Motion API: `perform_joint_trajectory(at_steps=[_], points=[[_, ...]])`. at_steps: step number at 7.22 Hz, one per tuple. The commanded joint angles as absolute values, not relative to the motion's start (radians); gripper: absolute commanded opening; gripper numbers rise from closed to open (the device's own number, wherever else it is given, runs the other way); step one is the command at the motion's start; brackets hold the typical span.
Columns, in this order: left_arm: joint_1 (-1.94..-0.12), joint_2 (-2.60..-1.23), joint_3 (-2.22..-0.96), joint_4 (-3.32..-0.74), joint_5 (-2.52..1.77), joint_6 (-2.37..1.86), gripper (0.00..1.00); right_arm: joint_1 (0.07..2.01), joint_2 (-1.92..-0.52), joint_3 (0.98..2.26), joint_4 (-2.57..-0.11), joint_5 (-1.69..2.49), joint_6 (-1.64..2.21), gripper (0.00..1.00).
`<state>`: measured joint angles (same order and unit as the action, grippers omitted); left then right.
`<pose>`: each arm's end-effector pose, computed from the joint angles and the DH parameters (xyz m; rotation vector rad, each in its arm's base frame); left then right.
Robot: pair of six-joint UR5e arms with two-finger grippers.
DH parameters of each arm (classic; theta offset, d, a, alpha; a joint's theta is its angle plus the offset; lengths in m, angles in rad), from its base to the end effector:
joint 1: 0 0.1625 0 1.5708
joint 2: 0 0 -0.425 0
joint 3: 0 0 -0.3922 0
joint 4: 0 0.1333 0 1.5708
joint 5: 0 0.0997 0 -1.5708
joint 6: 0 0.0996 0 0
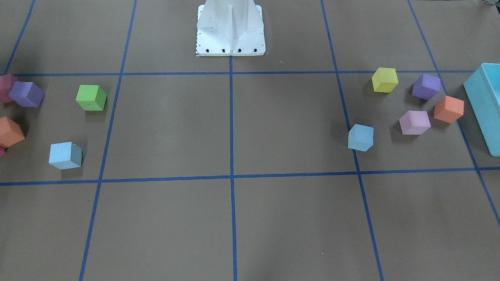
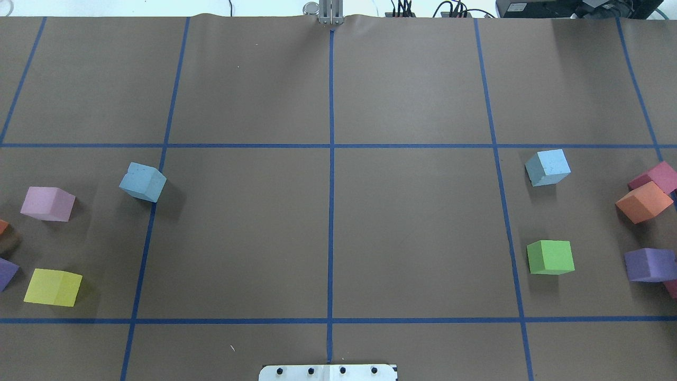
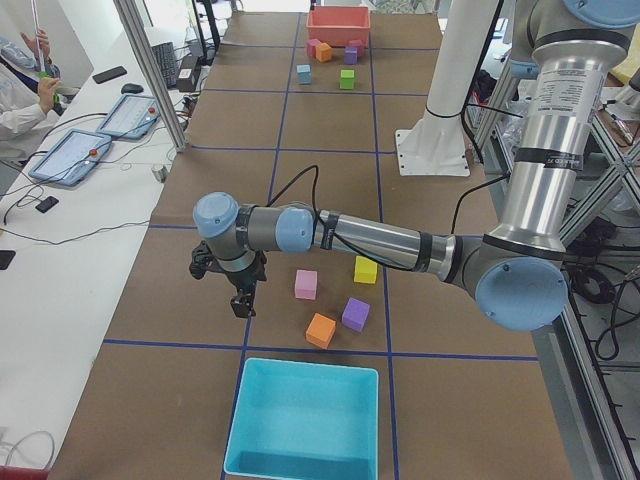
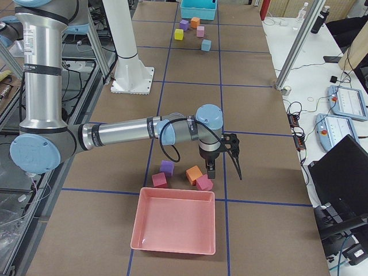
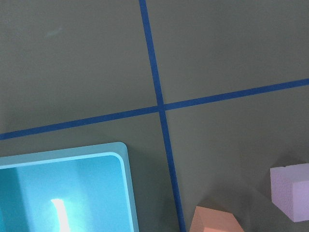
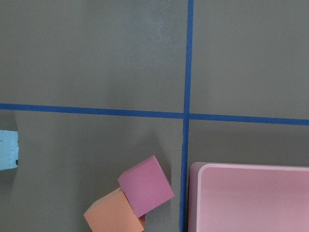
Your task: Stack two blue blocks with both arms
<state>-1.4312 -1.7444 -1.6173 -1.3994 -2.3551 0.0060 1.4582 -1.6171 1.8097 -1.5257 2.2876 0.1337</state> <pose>0.0155 -0.5625 0.5610 -0.0063 0.7863 0.1571 0.0135 -0.4844 0.5615 0.1380 -0.7358 -0.0651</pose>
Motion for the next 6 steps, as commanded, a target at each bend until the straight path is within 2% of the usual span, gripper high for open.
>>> perform_joint_trajectory(at_steps=[1,4,6], points=[[-1.286,-1.800,-1.667,-1.463,-2.353,-0.276,1.00,1.332,-1.525,1.807,-1.535,2.270,0.138,1.00],[-1.117,-1.908,-1.678,-1.517,-2.350,-0.521,0.99,1.206,-1.506,1.806,-1.488,2.266,0.325,1.00],[-1.030,-1.919,-1.690,-1.587,-2.349,-0.602,0.99,1.136,-1.458,1.799,-1.468,2.261,0.464,1.00]])
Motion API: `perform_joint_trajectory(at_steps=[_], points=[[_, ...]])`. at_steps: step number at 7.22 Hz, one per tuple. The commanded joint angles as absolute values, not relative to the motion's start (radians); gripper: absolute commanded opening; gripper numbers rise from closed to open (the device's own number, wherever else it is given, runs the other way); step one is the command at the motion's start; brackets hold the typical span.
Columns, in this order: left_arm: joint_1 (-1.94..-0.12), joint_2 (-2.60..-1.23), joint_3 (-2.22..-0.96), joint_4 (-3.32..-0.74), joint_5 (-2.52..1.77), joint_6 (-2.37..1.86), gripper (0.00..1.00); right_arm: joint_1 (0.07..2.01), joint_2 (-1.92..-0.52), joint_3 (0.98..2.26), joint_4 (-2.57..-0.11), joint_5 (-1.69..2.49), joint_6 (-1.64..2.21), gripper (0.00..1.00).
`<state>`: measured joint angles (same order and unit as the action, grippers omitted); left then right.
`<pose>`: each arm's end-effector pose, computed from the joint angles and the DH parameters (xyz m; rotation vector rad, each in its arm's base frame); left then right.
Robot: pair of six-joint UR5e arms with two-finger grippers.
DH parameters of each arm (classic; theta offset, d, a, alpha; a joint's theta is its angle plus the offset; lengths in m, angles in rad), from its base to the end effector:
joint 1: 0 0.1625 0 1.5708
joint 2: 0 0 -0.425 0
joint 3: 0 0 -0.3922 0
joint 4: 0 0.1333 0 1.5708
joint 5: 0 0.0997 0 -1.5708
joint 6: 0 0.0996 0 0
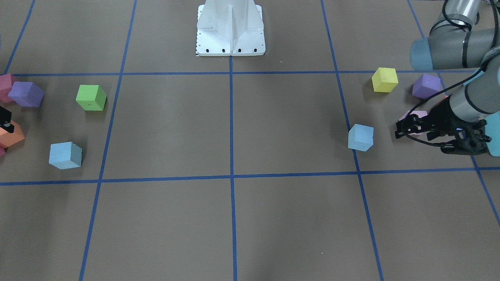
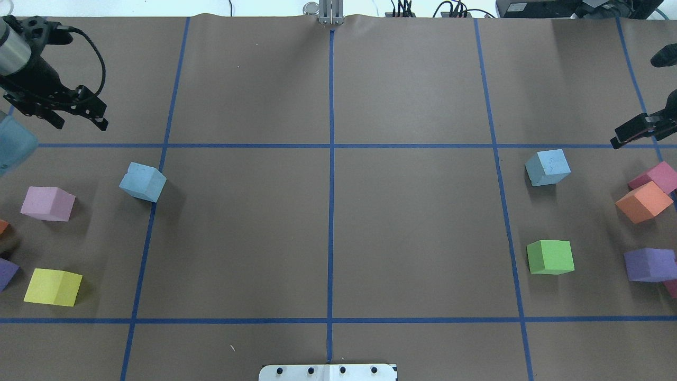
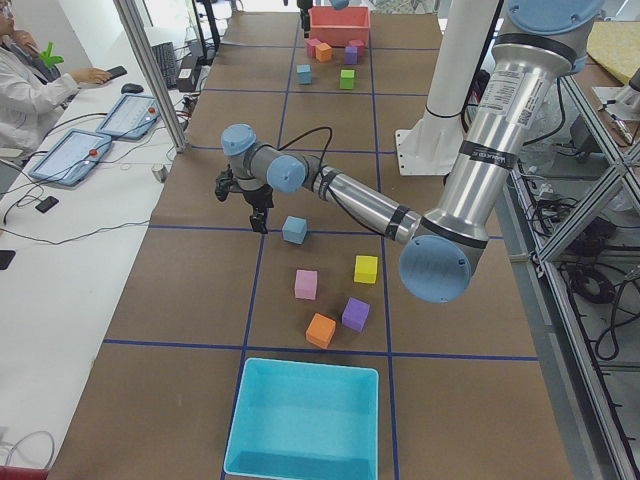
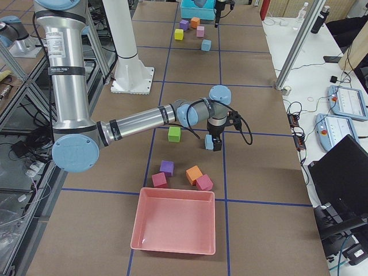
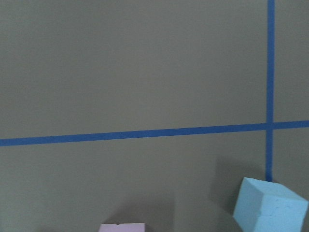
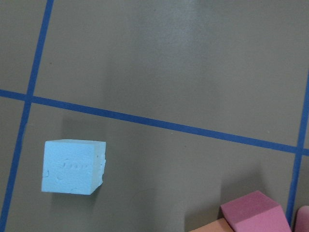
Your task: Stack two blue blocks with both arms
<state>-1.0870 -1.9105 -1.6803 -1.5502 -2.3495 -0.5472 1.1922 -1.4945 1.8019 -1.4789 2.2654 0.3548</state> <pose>0.2300 -0.5739 0.4159 -0.0241 0.8667 0.1075 -0.1305 -0.5161 0.4993 0.1119 -0.7772 -0.1612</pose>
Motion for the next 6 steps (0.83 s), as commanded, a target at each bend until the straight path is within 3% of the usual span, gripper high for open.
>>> perform_joint_trajectory(at_steps=[1,6], points=[[-0.997,-1.930,-1.692,-1.591,-2.308,-0.636,0.99,1.096,-1.428,1.796,-1.470,2.253,0.527,1.00],[-0.922,-1.921,-1.689,-1.638,-2.246,-0.630,0.99,1.057,-1.316,1.652,-1.468,2.207,0.609,1.00]])
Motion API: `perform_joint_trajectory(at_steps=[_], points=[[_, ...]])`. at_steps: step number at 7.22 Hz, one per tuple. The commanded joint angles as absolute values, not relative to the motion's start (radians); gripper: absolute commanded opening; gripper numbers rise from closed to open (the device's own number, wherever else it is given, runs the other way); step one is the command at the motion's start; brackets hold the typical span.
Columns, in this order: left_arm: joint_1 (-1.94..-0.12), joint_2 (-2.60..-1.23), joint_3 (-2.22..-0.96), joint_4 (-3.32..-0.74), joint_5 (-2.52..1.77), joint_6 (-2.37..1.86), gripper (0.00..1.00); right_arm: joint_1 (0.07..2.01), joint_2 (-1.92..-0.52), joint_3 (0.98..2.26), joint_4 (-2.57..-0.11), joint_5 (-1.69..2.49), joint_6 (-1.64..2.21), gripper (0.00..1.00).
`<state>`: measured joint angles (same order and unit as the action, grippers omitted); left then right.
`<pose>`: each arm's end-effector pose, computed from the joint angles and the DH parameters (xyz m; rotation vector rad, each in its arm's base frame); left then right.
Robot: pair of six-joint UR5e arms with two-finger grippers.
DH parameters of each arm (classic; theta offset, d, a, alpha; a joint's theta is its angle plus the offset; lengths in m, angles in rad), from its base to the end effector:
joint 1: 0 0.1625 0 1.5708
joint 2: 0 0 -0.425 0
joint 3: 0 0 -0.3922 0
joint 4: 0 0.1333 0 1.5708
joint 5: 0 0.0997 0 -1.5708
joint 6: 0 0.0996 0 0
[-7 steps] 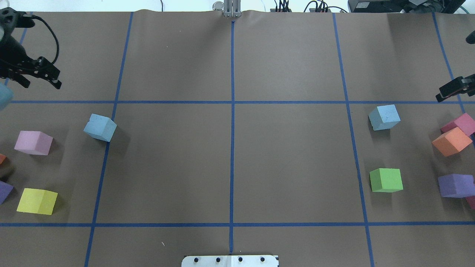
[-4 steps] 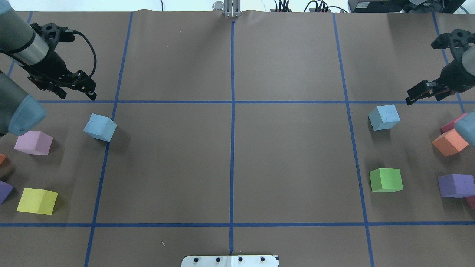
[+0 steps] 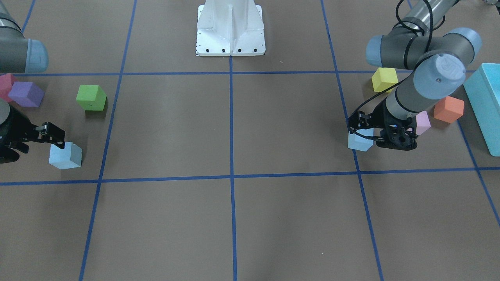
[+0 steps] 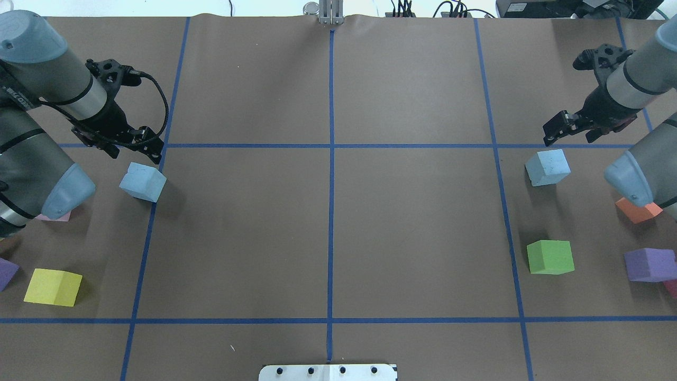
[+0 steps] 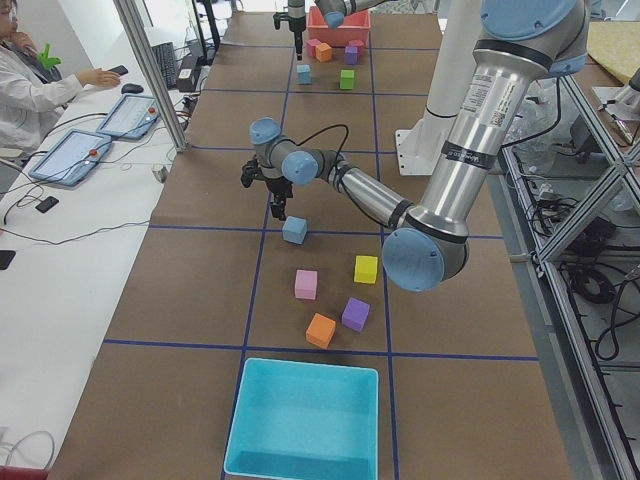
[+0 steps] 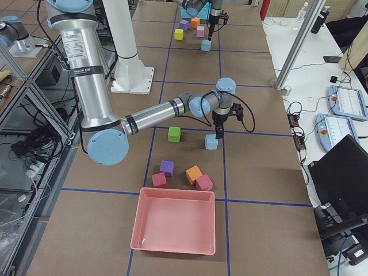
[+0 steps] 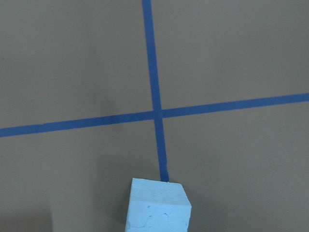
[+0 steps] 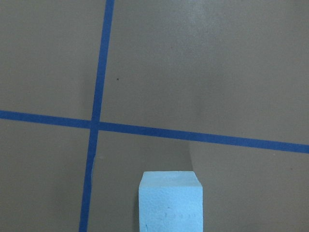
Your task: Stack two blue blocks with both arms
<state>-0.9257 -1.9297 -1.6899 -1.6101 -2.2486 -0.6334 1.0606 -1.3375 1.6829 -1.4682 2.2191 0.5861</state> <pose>0.3177 -0.5400 0.3981 0.0038 0.8283 0.1863 -0.2250 -0.5519 0.4716 0.0367 -0.7685 -0.0731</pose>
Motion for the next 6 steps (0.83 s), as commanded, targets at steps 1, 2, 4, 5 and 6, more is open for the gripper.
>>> perform_joint_trajectory(at_steps=[1,2,4,5,6], points=[[-0.920,-1.921,-1.689,-1.641,-2.244,-0.632,0.99,1.057,-1.310,1.632,-1.468,2.207,0.617,1.00],[-0.917,-1.916,-1.689,-1.644,-2.244,-0.630,0.99,1.055,-1.312,1.625,-1.468,2.207,0.620,1.00],[-0.905,-1.913,-1.680,-1.644,-2.212,-0.600,0.98,1.046,-1.315,1.620,-1.457,2.204,0.621,1.00],[-0.902,-1.895,-1.677,-1.646,-2.209,-0.566,0.98,1.040,-1.318,1.609,-1.433,2.201,0.624,1.00],[-0.900,-1.887,-1.674,-1.660,-2.206,-0.557,0.98,1.032,-1.318,1.595,-1.405,2.200,0.653,1.00]])
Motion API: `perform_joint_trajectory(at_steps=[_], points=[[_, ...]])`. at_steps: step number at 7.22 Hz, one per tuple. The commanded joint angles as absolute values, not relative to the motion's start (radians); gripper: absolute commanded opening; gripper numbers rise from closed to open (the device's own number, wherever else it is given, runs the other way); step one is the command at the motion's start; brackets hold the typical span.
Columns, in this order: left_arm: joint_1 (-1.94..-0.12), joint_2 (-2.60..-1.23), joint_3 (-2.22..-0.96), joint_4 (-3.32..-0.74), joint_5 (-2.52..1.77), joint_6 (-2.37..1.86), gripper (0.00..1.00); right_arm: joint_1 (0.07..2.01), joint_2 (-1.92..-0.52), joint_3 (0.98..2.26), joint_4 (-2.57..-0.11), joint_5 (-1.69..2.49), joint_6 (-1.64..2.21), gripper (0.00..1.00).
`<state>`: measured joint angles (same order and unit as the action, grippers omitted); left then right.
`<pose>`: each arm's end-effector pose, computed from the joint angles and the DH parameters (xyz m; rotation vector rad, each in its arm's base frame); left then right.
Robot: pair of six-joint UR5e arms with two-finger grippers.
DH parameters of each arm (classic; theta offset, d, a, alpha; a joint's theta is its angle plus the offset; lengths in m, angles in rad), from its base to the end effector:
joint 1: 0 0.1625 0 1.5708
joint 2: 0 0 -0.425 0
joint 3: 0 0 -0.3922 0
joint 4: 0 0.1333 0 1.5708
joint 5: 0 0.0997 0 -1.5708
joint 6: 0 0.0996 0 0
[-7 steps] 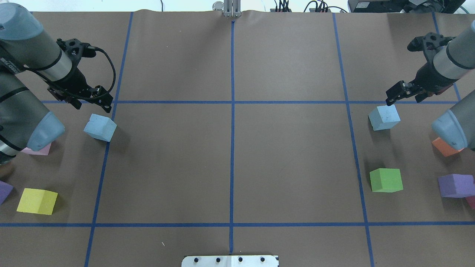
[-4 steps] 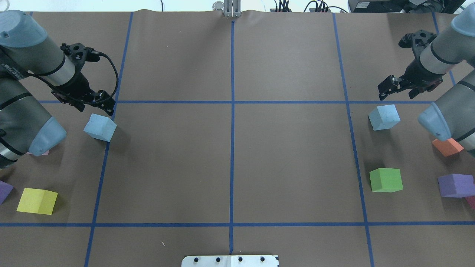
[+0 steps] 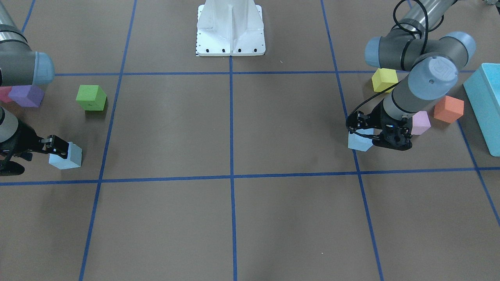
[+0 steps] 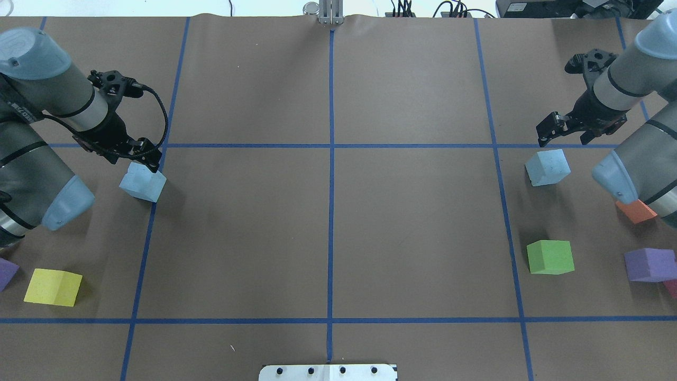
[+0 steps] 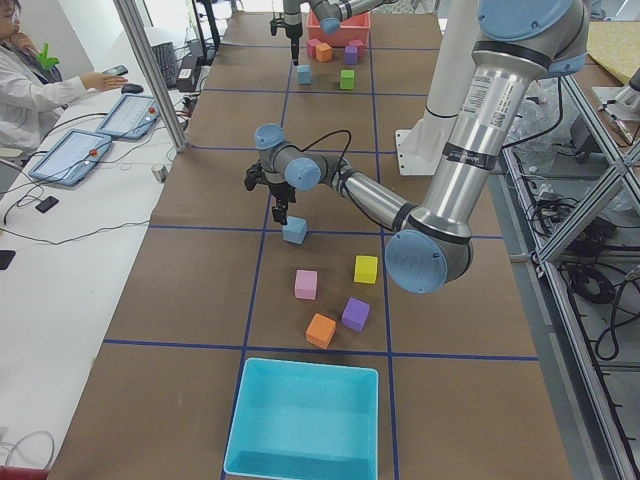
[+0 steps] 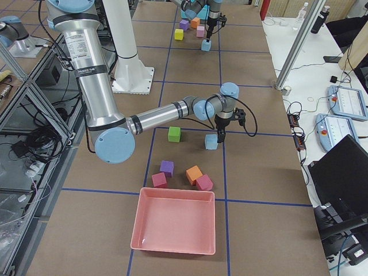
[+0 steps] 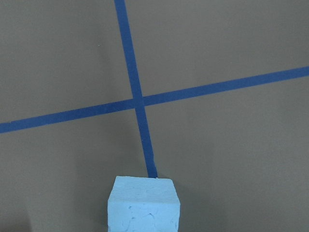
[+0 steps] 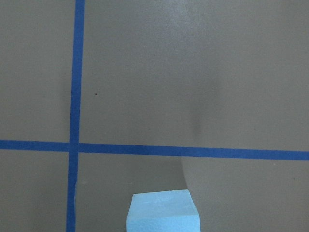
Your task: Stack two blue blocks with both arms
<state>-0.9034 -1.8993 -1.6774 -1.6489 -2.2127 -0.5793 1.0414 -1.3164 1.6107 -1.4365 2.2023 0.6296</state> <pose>0.3251 -0.5316 0.4200 0.0359 0.7999 0.2480 -0.2419 -0.5610 0.4917 0.0061 -0.7464 -0.0398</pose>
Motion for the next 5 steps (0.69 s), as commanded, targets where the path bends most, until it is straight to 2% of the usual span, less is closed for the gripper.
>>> perform_joint_trajectory(at_steps=[1,5], points=[[-0.900,-1.884,-1.664,-1.669,-2.198,-0.558,0.98,1.028,-1.322,1.577,-1.367,2.200,0.667,1.00],[-0.890,-1.884,-1.632,-1.709,-2.191,-0.568,0.98,0.991,-1.313,1.566,-1.321,2.180,0.756,1.00]])
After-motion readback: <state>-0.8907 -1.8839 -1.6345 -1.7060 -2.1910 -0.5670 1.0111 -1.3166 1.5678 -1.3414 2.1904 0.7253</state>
